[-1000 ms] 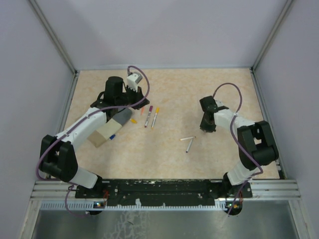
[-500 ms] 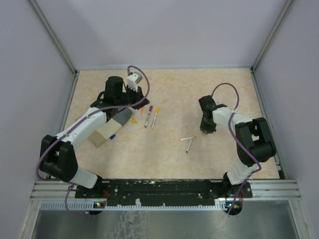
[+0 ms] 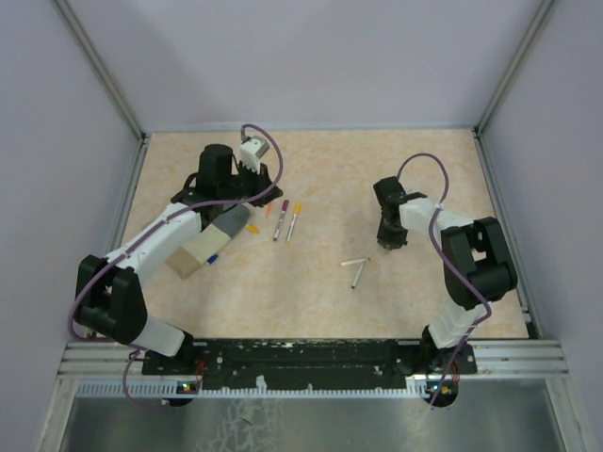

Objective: Insert the pens into the pen caps
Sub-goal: Insert the pen cap onto the pen.

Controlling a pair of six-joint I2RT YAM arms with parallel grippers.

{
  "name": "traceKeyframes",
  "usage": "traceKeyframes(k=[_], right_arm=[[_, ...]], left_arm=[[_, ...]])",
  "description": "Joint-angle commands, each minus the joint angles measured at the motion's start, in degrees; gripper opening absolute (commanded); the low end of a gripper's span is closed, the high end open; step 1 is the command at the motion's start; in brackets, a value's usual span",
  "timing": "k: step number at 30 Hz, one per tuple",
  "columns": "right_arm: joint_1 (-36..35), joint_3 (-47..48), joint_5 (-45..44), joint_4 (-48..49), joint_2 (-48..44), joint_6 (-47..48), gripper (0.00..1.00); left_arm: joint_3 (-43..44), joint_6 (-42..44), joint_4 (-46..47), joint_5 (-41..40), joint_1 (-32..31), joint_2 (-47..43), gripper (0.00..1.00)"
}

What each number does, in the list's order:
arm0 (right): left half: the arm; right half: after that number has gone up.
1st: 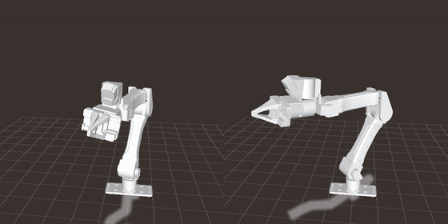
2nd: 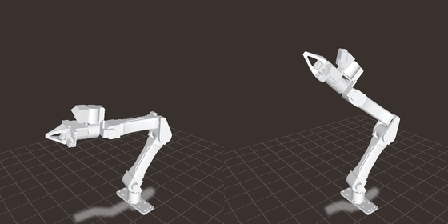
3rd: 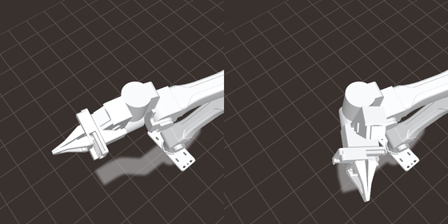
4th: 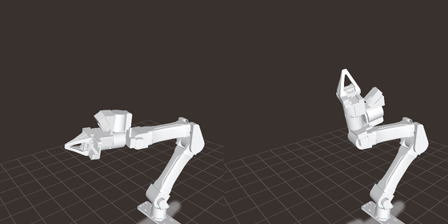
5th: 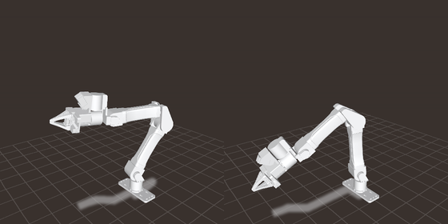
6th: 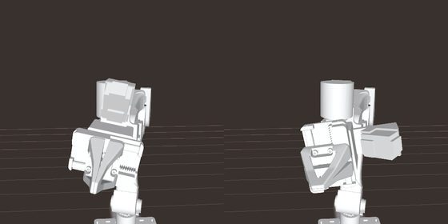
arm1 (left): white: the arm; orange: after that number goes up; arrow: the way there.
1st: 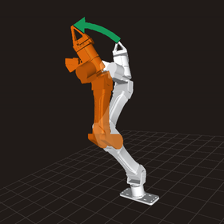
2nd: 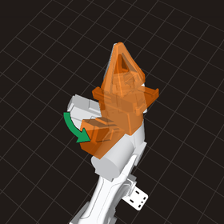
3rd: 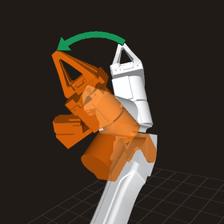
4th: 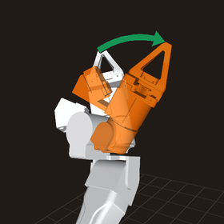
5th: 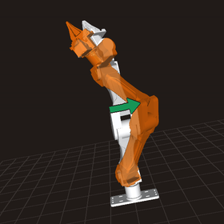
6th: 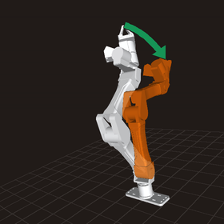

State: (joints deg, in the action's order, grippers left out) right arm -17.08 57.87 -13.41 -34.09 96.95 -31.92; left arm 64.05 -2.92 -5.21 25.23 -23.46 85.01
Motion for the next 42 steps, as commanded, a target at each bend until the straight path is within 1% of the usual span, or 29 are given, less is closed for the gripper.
traceKeyframes(k=[1, 7, 15, 18, 22, 25, 29, 33, 38, 42], right_arm=[[0.64, -0.34, 0.4, 0.25, 2.05, 1.4, 0.19], [0.64, -1.4, 2.49, -0.08, 0.69, 1.35, 0.2], [0.65, -2.28, 2.99, 0.07, 0.79, 1.23, 0.2], [0.71, -2.26, 3.21, 0.48, 1.09, 1.29, 0.15], [0.67, -2.07, 3.42, 0.69, 0.99, 1.55, 0.05], [0.66, -1.94, 4.14, 0.93, 0.34, 2.39, 0.01], [0.68, -2.72, 6.08, 2.44, -1.74, 5.51, 0.0], [0.59, -3.99, 8.77, 4.1, -6.18, 8.16, 0.0], [0.62, -5.37, 11.78, 5.67, -9.47, 10.86, 0.0], [0.56, -7.13, 15.86, 7.52, -12.11, 12.94, 0.0]], left_arm=[[1.97, 0.76, 0.24, 1.17, 0.08, -0.02, 0.0], [2.01, 0.8, 0.16, 1.06, 0.08, -0.21, 0.0], [2.21, 0.72, 0.12, 1.4, 0.17, 0.07, 0.0], [2.21, 0.67, 0.03, 1.29, 0.31, 0.07, 0.0], [2.14, 0.76, 0.09, 1.25, 0.38, 0.07, 0.0], [2.2, 0.67, 0.03, 1.38, 0.35, 0.15, 0.0], [2.26, 0.56, -0.01, 1.44, 0.48, 0.22, 0.0], [2.16, -0.25, 0.55, 2.59, 0.51, 0.39, 0.0], [1.81, -2.53, 1.52, 4.13, 0.45, 1.22, 0.0], [1.71, -4.65, 2.25, 5.29, 0.47, 2.22, 0.0]])
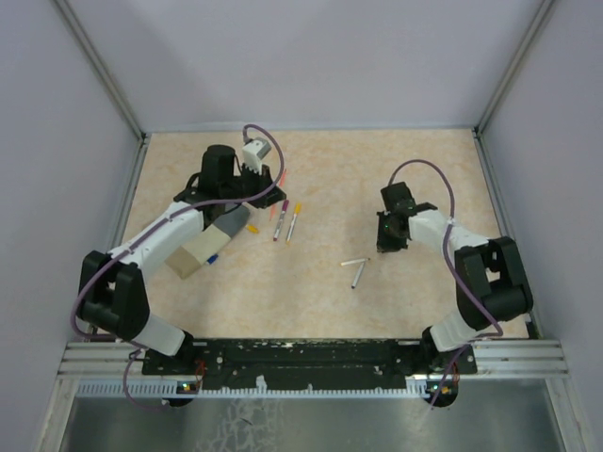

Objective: Insert the pens into the pen caps
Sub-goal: Insert the pen cap onto the pen.

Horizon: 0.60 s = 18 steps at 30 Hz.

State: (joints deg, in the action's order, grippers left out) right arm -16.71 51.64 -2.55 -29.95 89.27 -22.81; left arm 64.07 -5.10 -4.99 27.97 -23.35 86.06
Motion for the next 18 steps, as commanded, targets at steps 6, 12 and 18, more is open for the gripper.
traceKeyframes(k=[6, 12, 18], right_arm=[[0.11, -2.51, 8.52, 4.64, -8.15, 6.33, 0.02], [-0.17, -5.02, 15.01, 9.69, -12.44, 6.87, 0.03], [-3.39, -7.5, 17.0, 18.11, -17.86, 5.93, 0.04]], left_arm=[[1.32, -5.5, 3.72, 5.72, 0.24, 3.39, 0.0], [1.4, -8.33, 4.88, 7.95, -0.31, 5.84, 0.0], [2.78, -13.29, 5.35, 11.71, -0.98, 9.3, 0.0]])
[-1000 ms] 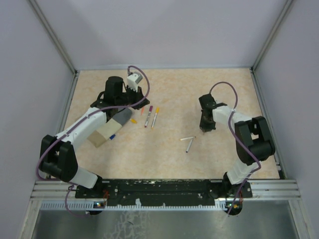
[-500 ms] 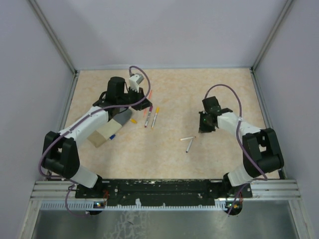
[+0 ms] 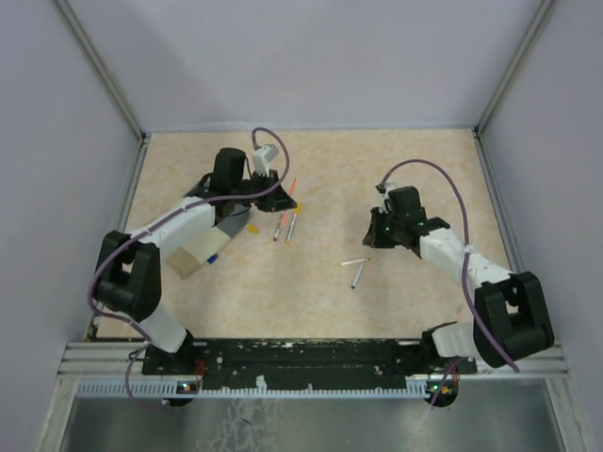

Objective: Insert the pens into the pen caps
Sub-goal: Insert the pen cap onto the pen.

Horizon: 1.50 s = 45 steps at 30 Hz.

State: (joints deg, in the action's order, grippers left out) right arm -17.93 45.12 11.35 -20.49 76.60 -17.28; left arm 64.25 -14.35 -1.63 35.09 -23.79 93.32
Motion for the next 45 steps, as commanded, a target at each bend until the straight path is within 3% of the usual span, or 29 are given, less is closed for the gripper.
traceKeyframes(k=[1, 11, 20, 23, 30, 45], right_arm=[[-2.86, -1.33, 3.06, 10.13, -6.28, 0.14, 0.04], [-6.12, -0.73, 6.01, 25.48, -11.7, -4.28, 0.05], [-7.82, -0.52, 2.81, 33.99, -12.46, -10.33, 0.04], [-7.82, -1.15, -2.67, 34.05, -14.13, -15.62, 0.04], [-7.86, -1.53, -5.86, 36.83, -15.04, -23.9, 0.03], [-7.82, -1.0, -5.03, 35.92, -14.0, -27.19, 0.03]], left_arm=[[2.85, -4.84, 2.29, 5.66, -0.67, 2.54, 0.0], [3.04, -5.88, 4.02, 10.22, -4.89, 3.7, 0.0], [2.69, -3.54, 5.12, 13.79, -7.19, 3.05, 0.0], [2.15, -2.33, 5.7, 14.57, -7.56, 2.22, 0.0], [2.55, -0.08, 4.94, 15.65, -9.82, 1.91, 0.0], [2.63, 0.99, 4.91, 17.12, -11.3, 0.65, 0.0]])
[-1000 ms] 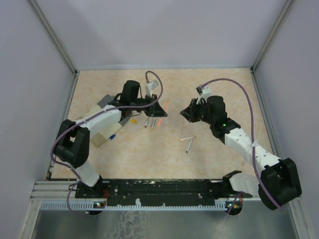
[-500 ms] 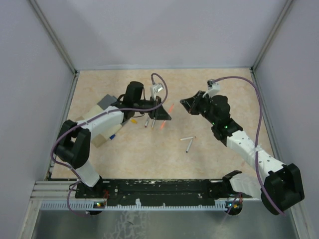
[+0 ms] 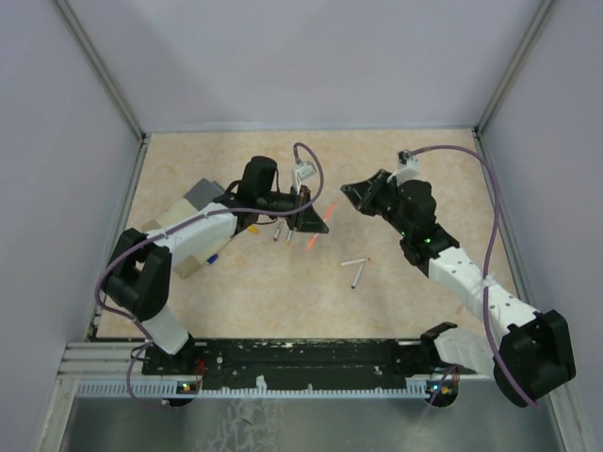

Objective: Insert the pens into the pen caps
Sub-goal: Insert the pen cap onto the pen.

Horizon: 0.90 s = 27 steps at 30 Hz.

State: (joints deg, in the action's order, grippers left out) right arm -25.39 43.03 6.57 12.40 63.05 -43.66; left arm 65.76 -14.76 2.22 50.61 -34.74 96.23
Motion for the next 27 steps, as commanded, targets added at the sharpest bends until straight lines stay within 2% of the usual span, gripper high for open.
traceKeyframes(k=[1, 27], right_arm=[[-0.37, 1.09, -0.05, 3.06, -0.4, -0.86, 0.03], [-0.37, 0.48, 2.36, 4.38, 1.45, -2.3, 0.03]], left_arm=[[1.13, 1.45, 1.06, 1.54, -0.33, -2.27, 0.0], [1.0, 1.43, 1.46, 2.73, -0.51, -1.92, 0.0]])
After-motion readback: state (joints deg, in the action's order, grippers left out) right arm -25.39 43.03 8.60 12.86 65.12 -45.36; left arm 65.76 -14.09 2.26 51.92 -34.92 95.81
